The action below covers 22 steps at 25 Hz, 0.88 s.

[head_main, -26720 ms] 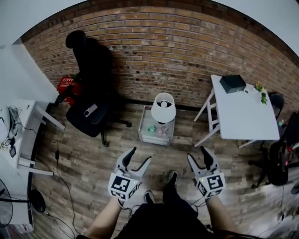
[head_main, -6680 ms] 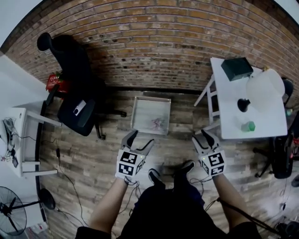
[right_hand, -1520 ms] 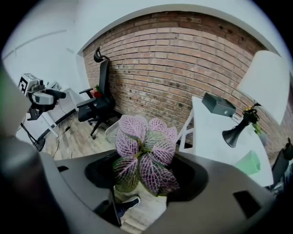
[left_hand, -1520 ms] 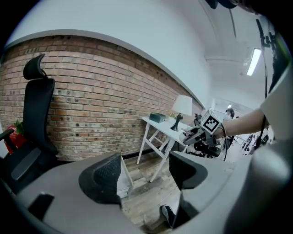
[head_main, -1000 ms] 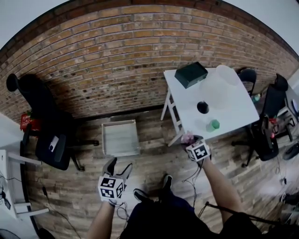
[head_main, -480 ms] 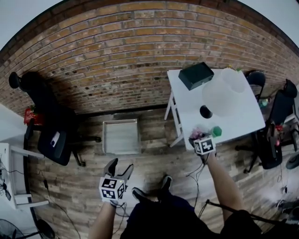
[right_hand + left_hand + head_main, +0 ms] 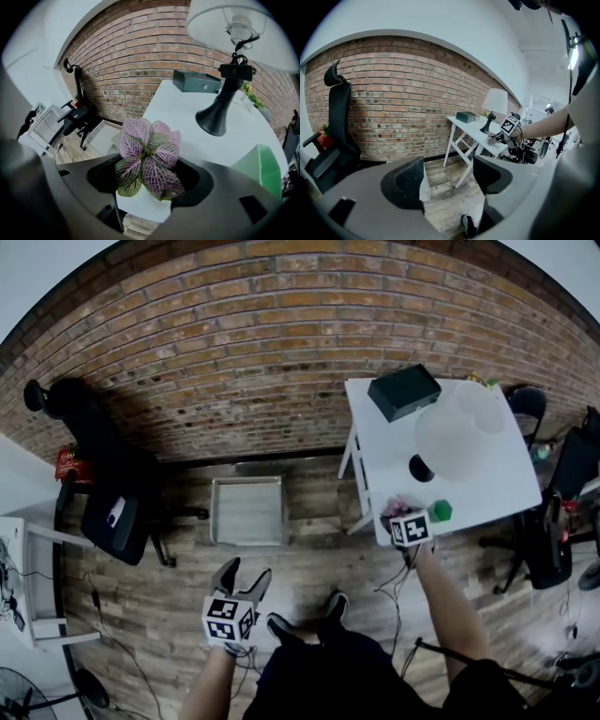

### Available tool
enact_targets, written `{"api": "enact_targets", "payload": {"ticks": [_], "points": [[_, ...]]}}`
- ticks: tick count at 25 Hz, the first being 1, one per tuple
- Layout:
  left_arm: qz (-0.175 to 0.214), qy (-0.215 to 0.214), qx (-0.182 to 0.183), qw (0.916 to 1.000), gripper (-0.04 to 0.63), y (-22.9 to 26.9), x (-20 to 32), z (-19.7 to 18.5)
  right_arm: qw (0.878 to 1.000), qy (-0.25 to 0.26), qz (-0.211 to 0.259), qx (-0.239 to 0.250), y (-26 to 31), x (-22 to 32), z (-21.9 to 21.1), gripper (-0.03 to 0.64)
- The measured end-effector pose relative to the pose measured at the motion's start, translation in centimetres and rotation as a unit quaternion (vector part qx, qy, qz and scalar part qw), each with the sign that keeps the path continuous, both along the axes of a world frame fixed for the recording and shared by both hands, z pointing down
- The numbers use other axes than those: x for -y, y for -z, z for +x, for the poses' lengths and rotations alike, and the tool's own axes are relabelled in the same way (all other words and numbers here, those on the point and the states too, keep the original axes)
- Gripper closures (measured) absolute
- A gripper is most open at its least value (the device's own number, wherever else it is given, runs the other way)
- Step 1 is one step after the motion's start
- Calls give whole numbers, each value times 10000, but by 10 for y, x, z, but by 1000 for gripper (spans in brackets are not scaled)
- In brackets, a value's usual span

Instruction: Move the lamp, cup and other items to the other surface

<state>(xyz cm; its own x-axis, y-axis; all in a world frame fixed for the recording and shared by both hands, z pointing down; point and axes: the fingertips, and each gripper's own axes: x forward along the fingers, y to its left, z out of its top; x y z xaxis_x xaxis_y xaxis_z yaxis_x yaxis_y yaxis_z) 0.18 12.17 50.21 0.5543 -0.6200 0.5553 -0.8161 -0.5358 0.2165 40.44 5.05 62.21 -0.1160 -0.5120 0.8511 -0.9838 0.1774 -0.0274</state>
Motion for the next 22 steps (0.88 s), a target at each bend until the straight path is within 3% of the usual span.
{"api": "enact_targets", "payload": {"ticks": [12, 22], "points": [[-4, -129, -25, 9999, 270, -2, 3, -4, 9991, -204, 380, 27, 18, 0, -4, 244], [208, -358, -126, 9991, 270, 14, 3, -9, 9897, -649, 1275, 56, 95, -20, -7, 244]]}}
